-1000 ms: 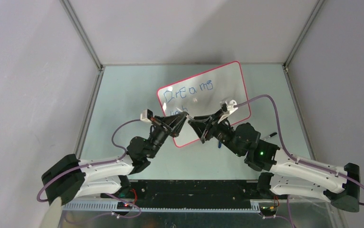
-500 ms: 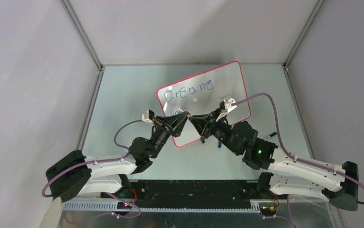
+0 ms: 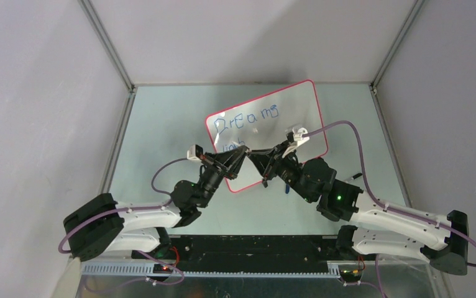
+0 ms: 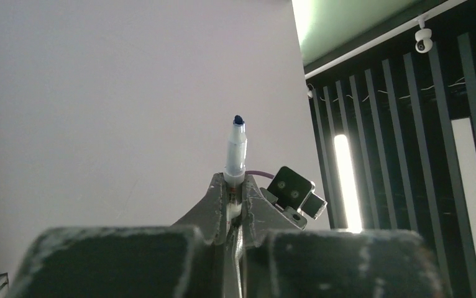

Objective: Write a sentence on the whiteboard
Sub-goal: Adjust the whiteboard marker.

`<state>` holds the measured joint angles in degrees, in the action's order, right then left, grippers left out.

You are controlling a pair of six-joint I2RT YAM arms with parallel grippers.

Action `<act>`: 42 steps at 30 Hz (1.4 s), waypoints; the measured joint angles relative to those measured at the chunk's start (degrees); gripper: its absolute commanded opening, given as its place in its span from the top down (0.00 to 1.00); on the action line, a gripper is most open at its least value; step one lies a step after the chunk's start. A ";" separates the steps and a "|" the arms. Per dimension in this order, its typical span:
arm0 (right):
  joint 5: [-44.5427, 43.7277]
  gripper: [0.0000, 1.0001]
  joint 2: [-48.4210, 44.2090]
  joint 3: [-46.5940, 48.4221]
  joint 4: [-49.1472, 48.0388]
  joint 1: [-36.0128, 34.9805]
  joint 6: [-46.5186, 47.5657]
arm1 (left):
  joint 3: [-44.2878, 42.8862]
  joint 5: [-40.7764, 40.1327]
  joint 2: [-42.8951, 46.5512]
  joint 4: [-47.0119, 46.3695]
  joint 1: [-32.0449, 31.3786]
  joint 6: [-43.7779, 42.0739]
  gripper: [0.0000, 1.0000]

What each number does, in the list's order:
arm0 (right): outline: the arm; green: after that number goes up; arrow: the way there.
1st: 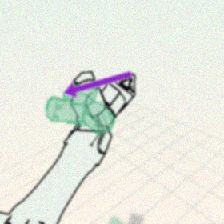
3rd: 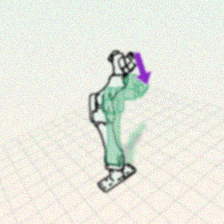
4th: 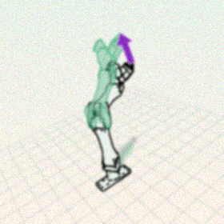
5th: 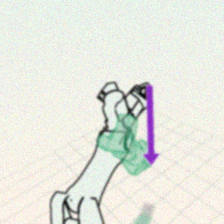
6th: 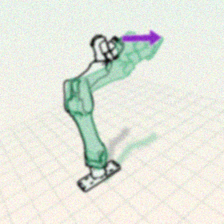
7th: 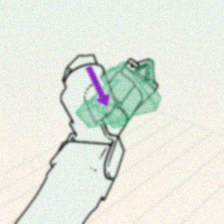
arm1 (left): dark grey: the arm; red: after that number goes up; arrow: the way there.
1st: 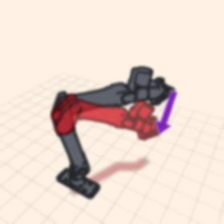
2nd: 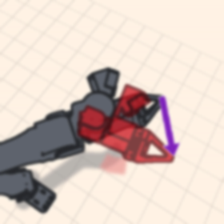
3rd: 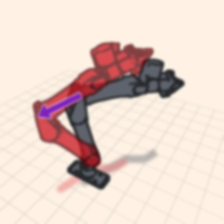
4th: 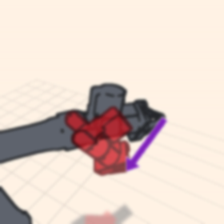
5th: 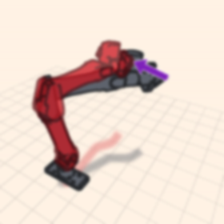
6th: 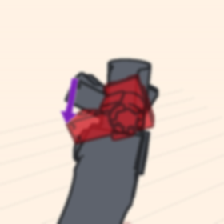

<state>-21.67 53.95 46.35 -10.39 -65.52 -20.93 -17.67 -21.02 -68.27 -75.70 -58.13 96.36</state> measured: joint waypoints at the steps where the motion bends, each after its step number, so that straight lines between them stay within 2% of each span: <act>1: -0.04 1.00 0.00 0.07 0.20 0.00 -0.04 | 0.00 -0.07 0.00 0.00 0.00 -0.15 0.70; 5: 0.09 1.00 -0.39 0.24 1.11 0.00 -0.24 | 0.15 -0.20 0.39 -0.07 -0.61 -0.24 0.41; 9: -0.24 1.00 -2.38 0.39 4.55 0.22 -0.57 | 2.51 -1.11 3.43 1.09 -0.90 -0.66 0.23; 14: -2.97 1.00 -6.45 2.32 12.81 1.46 -1.14 | 7.08 -1.09 11.72 7.54 0.52 -3.15 0.16; 17: -4.22 1.00 -8.92 4.28 19.21 3.50 -1.66 | 10.29 2.25 20.70 14.86 7.21 -7.78 0.10; 20: -3.89 1.00 -9.46 7.98 26.58 6.16 -2.45 | 10.69 6.69 30.49 25.00 15.98 -16.20 0.03; 21: -3.52 1.00 -9.16 9.18 28.68 6.95 -2.62 | 10.01 8.24 34.93 31.08 19.41 -20.65 0.02; 23: -2.69 1.00 -8.02 11.58 32.68 8.20 -2.71 | 6.84 10.01 41.16 42.45 24.50 -29.92 0.01; 25: -1.33 1.00 -5.99 13.99 36.59 9.22 -2.67 | 1.92 11.63 43.28 49.75 28.59 -39.32 0.01; 27: -0.07 1.00 -3.48 16.20 39.43 9.88 -2.54 | -1.29 14.08 41.53 51.45 31.93 -46.60 0.01; 29: 1.18 1.00 -0.66 18.23 41.35 10.21 -2.32 | -2.40 18.05 36.22 48.72 36.87 -52.59 0.01; 33: 3.58 1.00 4.85 19.10 43.39 10.23 -1.40 | -2.36 26.49 16.44 39.04 45.90 -59.41 0.02; 36: 4.55 1.00 6.43 19.10 43.93 10.21 -0.85 | -2.19 31.06 3.63 31.34 49.11 -60.87 0.03; 42: 5.20 1.00 6.49 19.10 44.02 10.19 0.28 | 0.00 42.88 -9.77 8.15 53.22 -57.66 0.13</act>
<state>-16.47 60.45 65.45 33.63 -55.33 -20.64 -17.67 21.87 -78.04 -67.55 -4.91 38.70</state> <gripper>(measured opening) 0.149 0.923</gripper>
